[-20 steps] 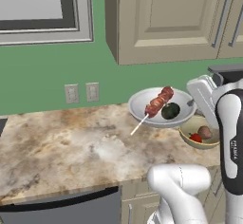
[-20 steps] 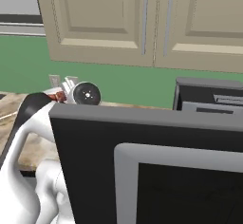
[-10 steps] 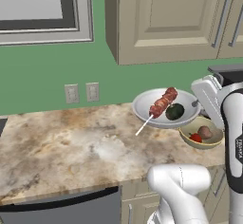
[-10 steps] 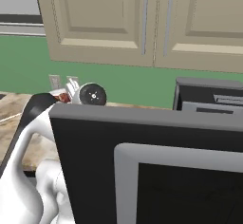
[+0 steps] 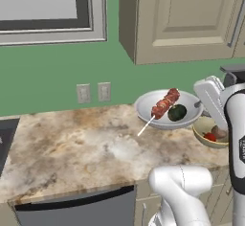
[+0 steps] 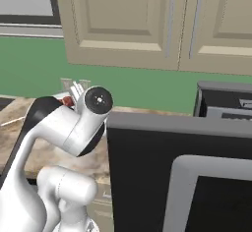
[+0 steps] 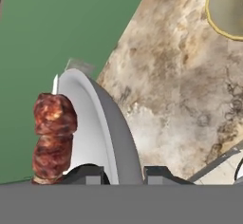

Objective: Place the bowl containing the kebab skewer and squash in the microwave. Close the microwave door and press the start button to microwave the meal.

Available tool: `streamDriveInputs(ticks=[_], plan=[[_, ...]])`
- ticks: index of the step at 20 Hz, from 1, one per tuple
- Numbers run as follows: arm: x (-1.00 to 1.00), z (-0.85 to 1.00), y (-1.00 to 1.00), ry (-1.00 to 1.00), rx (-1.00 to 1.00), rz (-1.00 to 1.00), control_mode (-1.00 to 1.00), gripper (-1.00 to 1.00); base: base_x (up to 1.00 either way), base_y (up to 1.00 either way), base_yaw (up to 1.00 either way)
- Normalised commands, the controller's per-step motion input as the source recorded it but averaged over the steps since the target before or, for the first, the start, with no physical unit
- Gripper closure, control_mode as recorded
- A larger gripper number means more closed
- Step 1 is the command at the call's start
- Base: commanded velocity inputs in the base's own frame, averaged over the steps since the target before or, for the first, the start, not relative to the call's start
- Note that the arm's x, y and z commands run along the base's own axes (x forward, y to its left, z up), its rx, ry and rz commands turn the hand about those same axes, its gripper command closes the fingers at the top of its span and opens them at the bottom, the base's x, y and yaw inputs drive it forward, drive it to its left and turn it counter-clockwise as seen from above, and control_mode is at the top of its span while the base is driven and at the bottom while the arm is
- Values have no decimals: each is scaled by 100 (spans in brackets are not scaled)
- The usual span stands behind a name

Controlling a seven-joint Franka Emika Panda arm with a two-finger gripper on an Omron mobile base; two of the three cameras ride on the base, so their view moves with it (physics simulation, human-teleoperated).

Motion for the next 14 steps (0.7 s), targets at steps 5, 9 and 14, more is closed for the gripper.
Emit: streamDriveInputs(ticks=[5,9,14], plan=[[0,0,0,0,0,0,100,100,-15,70,-9],[0,0,0,0,0,0,100,100,-77,8,-29],[0,0,0,0,0,0,100,100,-94,0,-35]])
